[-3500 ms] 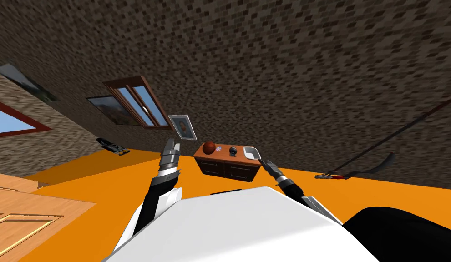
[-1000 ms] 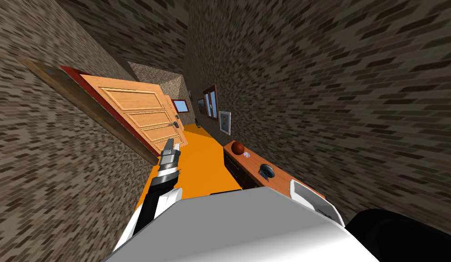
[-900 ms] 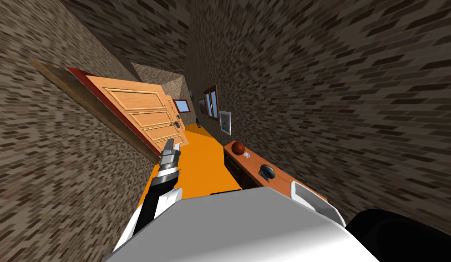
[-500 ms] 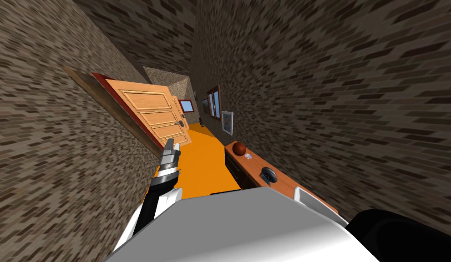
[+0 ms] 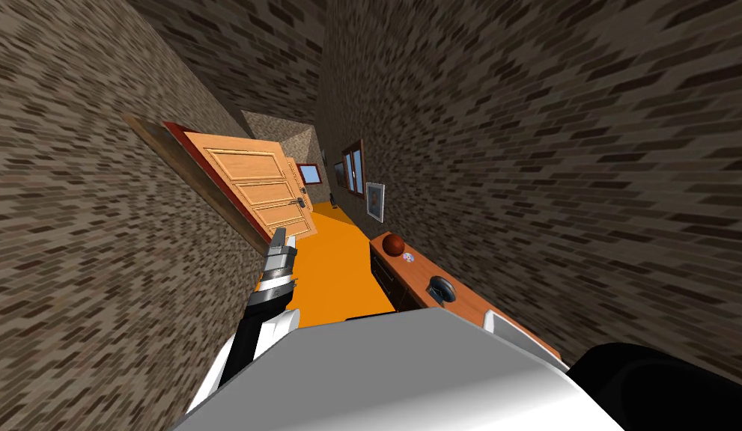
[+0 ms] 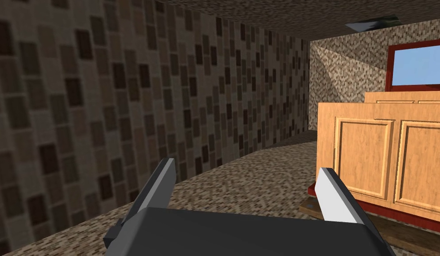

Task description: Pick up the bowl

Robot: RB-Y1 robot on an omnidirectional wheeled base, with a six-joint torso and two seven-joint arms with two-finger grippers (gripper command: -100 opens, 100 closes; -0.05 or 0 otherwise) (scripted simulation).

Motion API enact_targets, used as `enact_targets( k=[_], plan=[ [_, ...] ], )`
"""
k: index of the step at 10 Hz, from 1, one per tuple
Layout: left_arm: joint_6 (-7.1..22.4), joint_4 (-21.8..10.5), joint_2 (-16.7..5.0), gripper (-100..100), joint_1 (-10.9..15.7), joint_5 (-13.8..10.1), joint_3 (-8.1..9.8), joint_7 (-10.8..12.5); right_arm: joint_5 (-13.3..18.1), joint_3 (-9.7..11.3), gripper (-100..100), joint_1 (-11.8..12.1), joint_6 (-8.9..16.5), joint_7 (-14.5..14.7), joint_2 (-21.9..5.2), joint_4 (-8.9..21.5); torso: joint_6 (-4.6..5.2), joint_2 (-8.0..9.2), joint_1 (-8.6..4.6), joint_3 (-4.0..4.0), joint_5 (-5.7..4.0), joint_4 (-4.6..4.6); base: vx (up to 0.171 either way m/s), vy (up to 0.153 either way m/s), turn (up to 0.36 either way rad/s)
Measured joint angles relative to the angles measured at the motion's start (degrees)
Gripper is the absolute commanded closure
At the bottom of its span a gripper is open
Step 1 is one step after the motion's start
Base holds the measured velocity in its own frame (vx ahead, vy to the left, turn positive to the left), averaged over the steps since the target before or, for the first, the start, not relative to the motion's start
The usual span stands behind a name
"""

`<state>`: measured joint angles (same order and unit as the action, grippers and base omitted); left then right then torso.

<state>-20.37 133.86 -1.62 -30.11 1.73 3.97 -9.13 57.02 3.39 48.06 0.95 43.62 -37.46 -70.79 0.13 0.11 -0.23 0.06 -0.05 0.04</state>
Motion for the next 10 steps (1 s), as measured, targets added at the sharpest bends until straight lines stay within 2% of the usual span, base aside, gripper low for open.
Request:
enact_targets(
  k=[1,5,6,7,8,9,10],
  plan=[
    [0.0,0.0,0.0,0,0.0,0.0,0.0,0.0,0.01,0.05,100,-0.13,0.08,0.06,0.07,0.13,0.02,-0.02,0.1,-0.01,0.03,-0.01,-0.002,-0.005,-0.002],
    [0.0,0.0,0.0,0,0.0,0.0,0.0,0.0,0.01,0.12,100,0.07,0.15,0.05,0.09,0.33,-0.06,0.05,0.27,0.09,0.12,0.13,-0.001,0.001,-0.004],
    [0.0,0.0,0.0,0,0.0,0.0,0.0,0.0,0.0,0.12,0,0.05,0.15,0.04,0.1,0.32,-0.06,0.05,0.3,0.09,0.15,0.12,0.0,0.0,0.0],
    [0.0,0.0,0.0,0,0.0,0.0,0.0,0.0,0.0,0.13,100,0.05,0.15,0.04,0.11,0.32,-0.06,0.04,0.32,0.09,0.17,0.12,0.016,0.034,-0.083],
    [0.0,0.0,0.01,0,-0.01,0.0,0.0,0.0,-0.58,0.65,100,1.0,0.47,-0.43,-1.18,-1.24,-0.01,0.01,0.49,0.06,0.24,0.09,0.025,0.06,-0.104],
    [0.0,0.0,0.01,0,-0.01,0.0,0.0,0.0,-0.37,-0.39,100,2.18,-0.22,-0.55,-1.56,-2.25,0.04,-0.01,0.63,0.04,0.29,0.07,0.008,0.028,-0.028],
    [0.0,0.0,0.01,0,0.0,0.0,-0.01,0.0,-0.3,-0.55,0,2.33,-0.48,-0.51,-1.57,-2.3,-0.01,-0.01,0.57,0.04,0.28,0.08,0.0,0.006,0.003]
  ],
)
